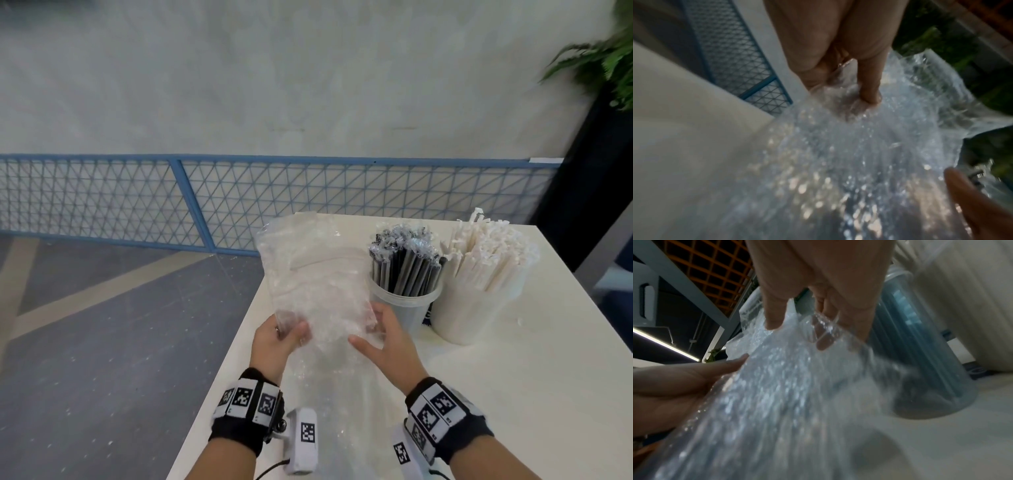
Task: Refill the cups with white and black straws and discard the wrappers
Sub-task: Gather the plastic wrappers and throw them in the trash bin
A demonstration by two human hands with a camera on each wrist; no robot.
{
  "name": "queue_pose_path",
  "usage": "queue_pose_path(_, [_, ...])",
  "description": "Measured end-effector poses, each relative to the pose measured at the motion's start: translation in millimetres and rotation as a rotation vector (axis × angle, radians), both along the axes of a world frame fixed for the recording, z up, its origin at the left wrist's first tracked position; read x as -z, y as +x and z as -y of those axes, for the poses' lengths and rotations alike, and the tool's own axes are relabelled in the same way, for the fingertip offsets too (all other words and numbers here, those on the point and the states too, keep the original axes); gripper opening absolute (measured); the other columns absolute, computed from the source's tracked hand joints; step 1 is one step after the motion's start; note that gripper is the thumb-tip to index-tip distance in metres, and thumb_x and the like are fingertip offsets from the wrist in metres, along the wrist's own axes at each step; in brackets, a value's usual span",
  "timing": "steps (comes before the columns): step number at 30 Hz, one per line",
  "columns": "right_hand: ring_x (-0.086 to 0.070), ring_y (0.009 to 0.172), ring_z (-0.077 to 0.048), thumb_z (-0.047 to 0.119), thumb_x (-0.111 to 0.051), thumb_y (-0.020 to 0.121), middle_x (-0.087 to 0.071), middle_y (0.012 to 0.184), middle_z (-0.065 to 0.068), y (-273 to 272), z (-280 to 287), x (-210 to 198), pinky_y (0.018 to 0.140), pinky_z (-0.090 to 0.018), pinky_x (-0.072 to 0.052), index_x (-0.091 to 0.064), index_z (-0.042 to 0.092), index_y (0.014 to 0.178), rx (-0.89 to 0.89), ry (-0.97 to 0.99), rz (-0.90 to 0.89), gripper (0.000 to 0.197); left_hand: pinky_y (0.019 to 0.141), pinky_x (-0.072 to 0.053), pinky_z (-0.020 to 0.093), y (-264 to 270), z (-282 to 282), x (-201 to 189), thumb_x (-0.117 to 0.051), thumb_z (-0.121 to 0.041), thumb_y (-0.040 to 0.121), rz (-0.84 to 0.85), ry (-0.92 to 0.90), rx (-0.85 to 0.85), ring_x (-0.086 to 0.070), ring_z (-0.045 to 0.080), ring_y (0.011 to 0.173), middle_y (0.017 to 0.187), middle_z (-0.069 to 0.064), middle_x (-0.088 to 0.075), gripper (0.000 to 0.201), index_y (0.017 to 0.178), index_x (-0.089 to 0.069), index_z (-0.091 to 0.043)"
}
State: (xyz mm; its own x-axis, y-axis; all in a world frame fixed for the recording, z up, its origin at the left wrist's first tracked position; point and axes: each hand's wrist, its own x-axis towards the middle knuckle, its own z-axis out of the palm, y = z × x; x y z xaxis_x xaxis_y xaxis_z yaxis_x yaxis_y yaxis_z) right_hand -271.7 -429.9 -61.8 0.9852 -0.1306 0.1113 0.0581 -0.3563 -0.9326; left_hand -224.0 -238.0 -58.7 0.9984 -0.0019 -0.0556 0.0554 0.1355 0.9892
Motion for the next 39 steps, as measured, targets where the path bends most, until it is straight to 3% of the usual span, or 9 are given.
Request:
queue_pose_path(3, [-0.059,0.084,0.010,0.022,-0.073,0.078,-0.064,0.095,0.010,2.5,-2.0,-4.5,0.078,-0.004,-0.043,-0.048,0.023,0.116,-0.045,0.016,-0.010,0.046,0.068,-0.057,0.031,3.0,2.7,-9.6,-0.061,-0.002,0.085,0.034,0.061,0.024,-0.063,0.016,0.059,0.058,0.001,-0.064,0.014,0.072,-0.059,-0.007])
queue_pose_path(7, [-0.051,0.062,-0.004,0.019,-0.058,0.090,-0.057,0.070,0.001,4.7,-8.2,-4.0,0.065,-0.013,-0.043,-0.058,0.013,0.081,-0.050,-0.015,-0.026,0.010,0.054,-0.053,0.023,7.2,8.7,-12.0,-0.060,-0.010,0.087,0.046,0.025,0.019,-0.057,0.010,0.047,0.051,0.000,-0.058,0.021,0.068,-0.056,-0.004])
queue_pose_path(9, [-0.044,0.057,-0.007,0.021,-0.051,0.094,-0.047,0.062,0.004,6.4,-7.4,-0.2,0.061,-0.018,-0.042,-0.054,0.016,0.074,-0.002,-0.079,-0.031,0.021,0.060,-0.054,0.024,9.5,4.3,-11.2,-0.063,-0.011,0.085,0.049,0.058,0.144,-0.062,0.012,0.057,0.059,-0.002,-0.066,0.008,0.079,-0.060,-0.008])
queue_pose_path(12, [-0.042,0.052,-0.003,0.022,-0.045,0.097,-0.041,0.057,0.006,10.8,-2.2,-3.6,0.062,-0.031,-0.046,-0.048,0.018,0.068,0.071,-0.001,-0.021,0.029,0.069,-0.051,0.019,12.2,-10.6,-6.0,-0.070,-0.006,0.078,0.019,0.290,0.471,-0.067,0.009,0.076,0.085,-0.002,-0.074,0.029,0.102,-0.058,-0.018])
queue_pose_path(16, [-0.056,0.067,-0.011,0.031,-0.052,0.093,-0.059,0.080,0.002,15.0,0.7,-13.4,0.069,-0.025,-0.049,-0.055,0.025,0.100,-0.075,-0.040,-0.094,0.010,0.058,-0.054,0.022,9.3,-15.1,-9.1,-0.057,-0.004,0.089,-0.064,0.210,0.459,-0.066,0.010,0.063,0.072,0.001,-0.071,0.010,0.093,-0.063,-0.011])
queue_pose_path(18, [-0.056,0.064,-0.008,0.031,-0.058,0.089,-0.063,0.097,0.000,16.6,3.3,-12.2,0.069,-0.024,-0.050,-0.051,0.026,0.119,-0.144,-0.057,-0.120,0.031,0.054,-0.054,0.024,10.9,-15.5,-10.4,-0.053,-0.009,0.092,-0.101,0.155,0.426,-0.064,0.014,0.063,0.072,0.003,-0.072,0.013,0.096,-0.064,-0.009])
queue_pose_path(28, [-0.042,0.056,-0.006,-0.013,-0.045,0.088,-0.063,0.119,-0.002,18.8,13.5,-17.0,0.051,-0.013,-0.039,-0.048,0.016,0.130,-0.215,0.488,-0.173,0.051,0.047,-0.045,0.015,21.4,-19.9,-5.1,-0.046,0.019,0.083,-0.174,-0.195,0.365,-0.049,0.007,0.049,0.112,0.007,-0.069,0.061,0.122,-0.054,-0.028])
queue_pose_path(33, [-0.062,0.099,-0.036,-0.012,-0.045,0.089,-0.071,0.100,0.002,16.5,12.9,-13.1,0.067,-0.016,-0.046,-0.062,0.009,0.097,-0.103,0.565,-0.218,0.028,0.055,-0.050,0.016,17.2,-14.8,4.0,-0.043,0.020,0.082,-0.204,-0.237,0.317,-0.058,0.009,0.063,0.096,0.004,-0.072,0.049,0.093,-0.070,-0.019])
queue_pose_path(39, [-0.061,0.071,-0.001,-0.006,-0.052,0.086,-0.064,0.088,0.001,13.3,13.7,-20.3,0.059,-0.006,-0.047,-0.060,0.013,0.080,-0.148,0.441,-0.220,0.021,0.058,-0.055,0.021,13.1,-11.9,9.7,-0.036,0.022,0.080,-0.274,-0.255,0.322,-0.070,0.011,0.069,0.086,-0.001,-0.074,0.049,0.069,-0.072,-0.009])
